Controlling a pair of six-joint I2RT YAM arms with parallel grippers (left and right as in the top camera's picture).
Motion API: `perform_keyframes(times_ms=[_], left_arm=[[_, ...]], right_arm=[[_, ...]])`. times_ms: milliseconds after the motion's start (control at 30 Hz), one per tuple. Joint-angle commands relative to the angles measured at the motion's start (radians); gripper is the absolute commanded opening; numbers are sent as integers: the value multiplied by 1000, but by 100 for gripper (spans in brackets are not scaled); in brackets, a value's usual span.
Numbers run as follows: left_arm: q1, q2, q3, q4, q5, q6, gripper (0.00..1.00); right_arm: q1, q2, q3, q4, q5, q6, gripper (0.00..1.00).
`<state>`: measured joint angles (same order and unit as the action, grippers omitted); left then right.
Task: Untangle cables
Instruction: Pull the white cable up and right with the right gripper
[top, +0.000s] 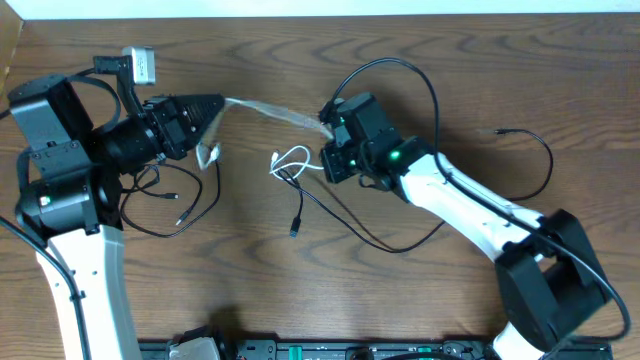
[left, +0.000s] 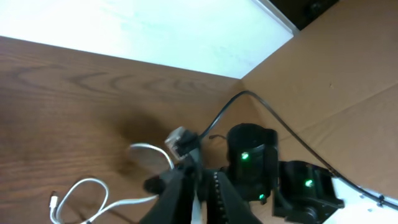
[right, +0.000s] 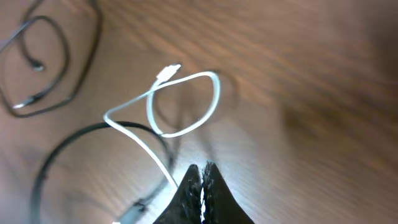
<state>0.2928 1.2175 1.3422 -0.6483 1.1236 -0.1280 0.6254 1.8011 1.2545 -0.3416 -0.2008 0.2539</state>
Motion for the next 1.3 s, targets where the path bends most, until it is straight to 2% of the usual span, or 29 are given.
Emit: perform_keyframes(times_ms=[0, 167, 400, 667, 800, 933, 1067, 1267], left_arm=[[2, -3, -1, -18, 16, 53, 16], [2, -3, -1, -38, 16, 87, 24], [2, -4, -1, -48, 16, 95, 24], [2, -4, -1, -62, 16, 117, 25], [2, -4, -1, -63, 16, 117, 25], [2, -4, -1, -63, 16, 117, 25], [2, -4, -1, -72, 16, 117, 25], [2, -4, -1, -108, 16, 133, 25]], right_arm=[[-34, -77, 61, -42, 138, -84, 1], [-81, -152, 94, -66, 150, -95, 1], [-156, -247, 135, -90, 164, -102, 1], [-266, -346, 198, -205, 209, -113, 1], [-292, -393, 218, -234, 62, -126, 1], [-290, -419, 218, -197, -220, -135, 1], [-267, -421, 218, -130, -422, -62, 1], [-228, -422, 218, -60, -457, -11, 1]])
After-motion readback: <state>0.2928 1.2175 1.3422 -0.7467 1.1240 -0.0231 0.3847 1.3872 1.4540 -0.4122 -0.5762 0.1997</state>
